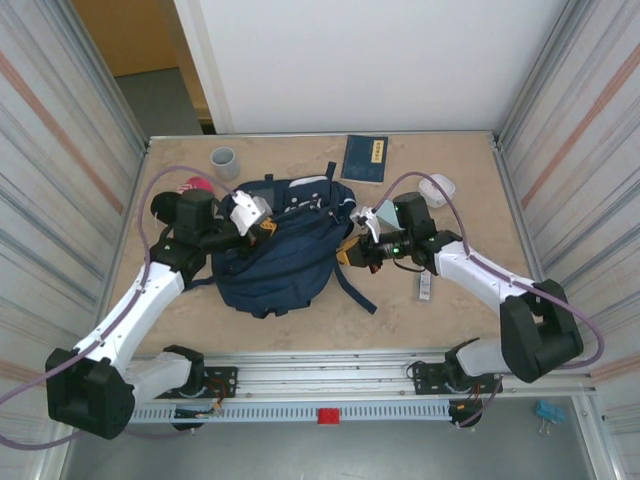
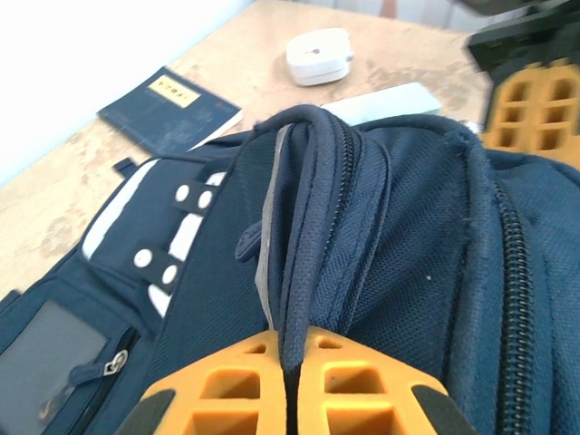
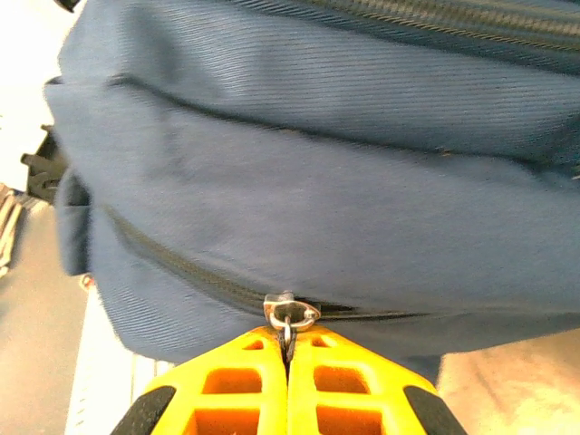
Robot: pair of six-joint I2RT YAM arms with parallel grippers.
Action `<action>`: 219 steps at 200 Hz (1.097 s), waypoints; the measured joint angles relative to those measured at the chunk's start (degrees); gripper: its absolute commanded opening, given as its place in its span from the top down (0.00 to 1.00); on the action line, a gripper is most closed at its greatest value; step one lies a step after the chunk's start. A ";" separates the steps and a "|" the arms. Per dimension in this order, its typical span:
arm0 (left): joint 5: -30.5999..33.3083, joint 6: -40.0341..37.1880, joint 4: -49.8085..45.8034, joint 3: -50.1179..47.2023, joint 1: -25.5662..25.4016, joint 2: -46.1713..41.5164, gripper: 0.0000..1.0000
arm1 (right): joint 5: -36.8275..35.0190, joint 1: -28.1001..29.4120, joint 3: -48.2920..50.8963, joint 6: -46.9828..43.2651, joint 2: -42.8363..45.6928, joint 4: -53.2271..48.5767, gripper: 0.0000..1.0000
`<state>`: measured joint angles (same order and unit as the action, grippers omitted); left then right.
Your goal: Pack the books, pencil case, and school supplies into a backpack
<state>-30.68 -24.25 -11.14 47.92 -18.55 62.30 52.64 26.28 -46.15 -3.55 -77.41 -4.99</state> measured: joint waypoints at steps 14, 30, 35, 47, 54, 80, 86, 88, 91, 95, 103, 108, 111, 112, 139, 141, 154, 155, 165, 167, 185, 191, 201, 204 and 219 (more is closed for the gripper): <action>4.44 0.42 0.81 -0.07 -1.88 0.00 1.00 | -0.87 1.01 -0.55 1.14 1.14 -2.12 1.00; 9.05 0.59 1.31 -0.07 -4.15 0.15 1.00 | -2.12 2.08 -1.51 2.89 1.70 -4.24 1.00; 10.58 0.61 1.49 -0.07 -4.87 0.28 1.00 | -2.36 2.40 -1.92 3.43 1.75 -4.98 1.00; 13.57 0.76 1.99 -0.07 -6.45 0.92 1.00 | -3.21 3.21 -2.89 5.01 1.77 -6.67 1.00; 14.82 0.96 2.27 -0.04 -7.15 1.44 1.00 | -3.80 3.76 -3.52 6.05 1.77 -7.67 1.00; 18.08 2.19 4.35 -0.04 -9.25 3.50 1.00 | -7.48 6.71 -5.64 10.14 1.77 -10.62 1.00; 18.82 2.51 4.87 -0.04 -9.81 3.93 1.00 | -8.46 7.65 -6.10 11.23 1.75 -11.04 1.00; 19.15 2.62 5.09 -0.04 -10.03 4.09 1.00 | -8.74 7.98 -6.25 11.82 1.75 -11.21 1.00; 19.43 2.78 5.22 -0.04 -10.29 4.33 1.00 | -9.31 8.46 -6.51 12.52 1.75 -11.45 1.00; 19.93 2.97 5.51 -0.04 -10.71 4.59 1.00 | -9.70 8.96 -6.75 13.27 1.75 -11.63 1.00; 20.94 3.50 6.19 -0.02 -11.61 5.27 1.00 | -10.97 10.10 -7.32 15.37 1.68 -12.00 1.00; 21.57 3.72 6.58 -0.02 -12.09 5.64 1.00 | -11.58 10.62 -7.65 16.46 1.64 -12.20 1.00; 21.86 3.96 6.84 -0.02 -12.39 5.95 1.00 | -11.98 10.93 -7.78 17.18 1.60 -12.24 1.00; 21.92 4.02 6.88 -0.02 -12.46 5.99 1.00 | -12.20 11.06 -7.85 17.49 1.60 -12.24 1.00; 24.00 6.08 9.18 0.07 -14.10 8.31 1.00 | -16.15 13.92 -9.16 24.61 0.63 -12.37 0.99; 24.09 6.14 9.31 0.07 -14.12 8.39 1.00 | -16.48 14.08 -9.25 24.98 0.55 -12.31 0.99; 24.46 6.67 10.16 0.07 -14.32 9.14 1.00 | -17.53 15.54 -9.40 29.00 -0.48 -11.47 0.98; 24.48 6.69 10.19 0.07 -14.34 9.18 1.00 | -17.57 15.63 -9.40 29.14 -0.55 -11.45 0.98; 24.55 6.99 10.67 0.07 -14.49 9.60 1.00 | -18.03 16.61 -9.46 32.13 -1.55 -10.62 0.97; 24.55 7.02 10.78 0.07 -14.49 9.68 1.00 | -18.14 16.72 -9.49 32.33 -1.68 -10.47 0.97; 24.41 7.02 11.13 0.07 -14.53 10.05 1.00 | -18.51 17.79 -9.49 36.54 -2.89 -9.29 0.91; 24.35 6.97 11.17 0.07 -14.53 10.05 1.00 | -18.78 17.97 -9.49 37.86 -2.99 -9.07 0.88; 24.13 6.93 11.45 0.07 -14.53 10.05 1.00 | -19.02 17.99 -9.49 39.39 -3.02 -8.68 0.77; 23.82 6.93 11.54 0.07 -14.43 10.05 1.00 | -19.06 17.94 -9.49 40.24 -3.02 -8.59 0.74; 21.33 6.91 12.79 -0.33 -13.29 10.01 1.00 | -19.21 17.38 -9.42 42.25 -2.89 -7.89 0.56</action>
<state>-9.34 -17.34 1.65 47.59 -31.83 72.31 33.43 43.66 -55.57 38.70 -80.29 -12.88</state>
